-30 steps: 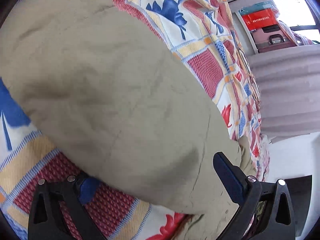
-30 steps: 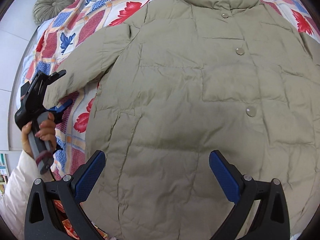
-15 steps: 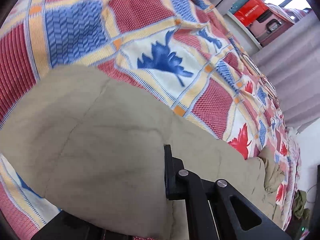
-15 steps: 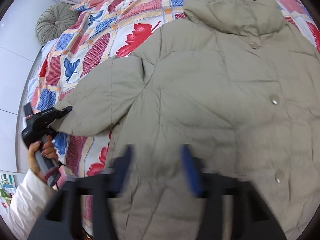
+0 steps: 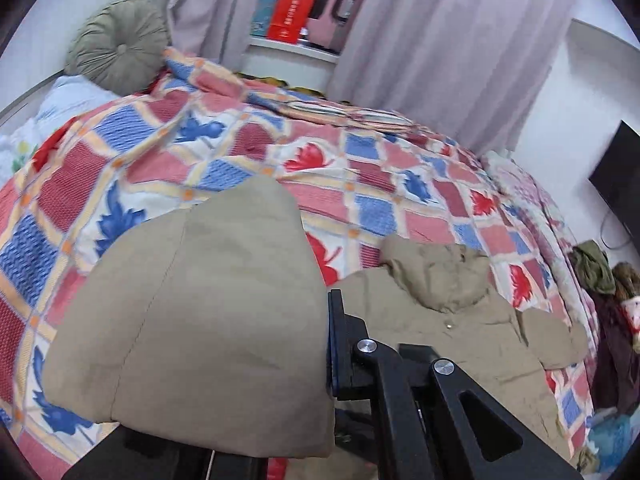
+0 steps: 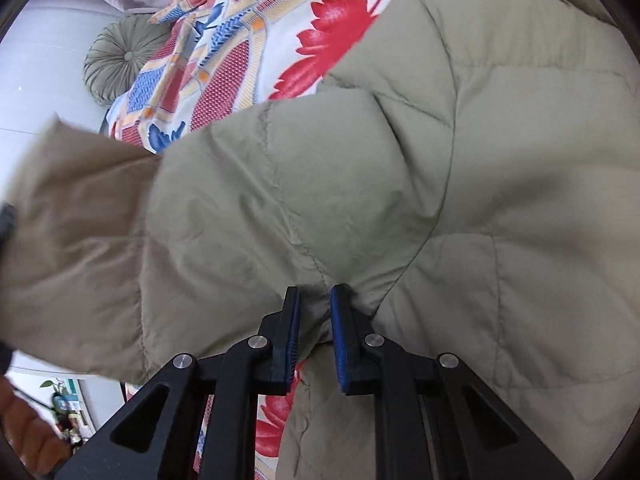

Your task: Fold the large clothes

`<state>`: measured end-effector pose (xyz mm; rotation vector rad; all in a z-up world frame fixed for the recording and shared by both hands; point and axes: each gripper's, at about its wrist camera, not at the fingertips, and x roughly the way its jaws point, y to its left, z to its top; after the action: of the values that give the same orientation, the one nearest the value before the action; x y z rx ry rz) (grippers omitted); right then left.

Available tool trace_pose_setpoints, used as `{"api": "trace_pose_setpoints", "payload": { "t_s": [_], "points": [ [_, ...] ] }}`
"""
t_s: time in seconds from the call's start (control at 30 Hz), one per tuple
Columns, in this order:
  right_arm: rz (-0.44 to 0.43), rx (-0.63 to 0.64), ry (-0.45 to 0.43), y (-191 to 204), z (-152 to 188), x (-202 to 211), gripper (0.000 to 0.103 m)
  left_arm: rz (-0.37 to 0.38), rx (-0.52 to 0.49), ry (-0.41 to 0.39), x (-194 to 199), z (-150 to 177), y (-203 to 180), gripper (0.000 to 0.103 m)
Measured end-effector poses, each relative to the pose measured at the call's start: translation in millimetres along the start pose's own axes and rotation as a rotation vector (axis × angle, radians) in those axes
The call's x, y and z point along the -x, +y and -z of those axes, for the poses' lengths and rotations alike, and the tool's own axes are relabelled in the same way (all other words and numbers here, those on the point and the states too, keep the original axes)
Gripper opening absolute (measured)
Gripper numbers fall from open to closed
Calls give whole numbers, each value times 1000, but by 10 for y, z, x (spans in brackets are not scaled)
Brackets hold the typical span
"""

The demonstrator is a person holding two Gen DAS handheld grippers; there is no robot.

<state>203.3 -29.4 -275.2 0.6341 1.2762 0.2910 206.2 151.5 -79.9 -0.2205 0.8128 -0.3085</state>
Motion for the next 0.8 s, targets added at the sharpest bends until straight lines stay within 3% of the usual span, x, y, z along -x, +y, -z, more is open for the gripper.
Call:
{"api": "trace_pose_setpoints", "payload": {
  "t_s": [0.17,0.33,0.43,0.6,0.7,0.73,0.77,0.8],
  "points": [
    [-62,-39,37,-89,18,104,17,82,-99,55,-395,51,-887,7],
    [-46,-99,-34,-543,228,860,17,70,-227,146,-954,383,-1638,7],
    [31,-156,-98,-956,354,1373,17,7,-294,221,-1393,727,-1920,8],
    [170,-196,-178,-1454,546,2007,17,-72,-310,372,-1904,1267,-2016,8],
    [198,-226,-194,-1636,589,2177,17,-93,-338,355,-1856,1383,-2003,8],
    [196,-241,-194,-1666,573,2193,17,-91,-342,356,-1814,1390,-1994,15],
    [196,-251,-193,-1686,565,2192,17,-74,-342,369,-1760,1401,-1986,47],
    [195,-256,-192,-1670,557,2180,17,-63,-335,372,-1705,1394,-1974,71]
  ]
}}
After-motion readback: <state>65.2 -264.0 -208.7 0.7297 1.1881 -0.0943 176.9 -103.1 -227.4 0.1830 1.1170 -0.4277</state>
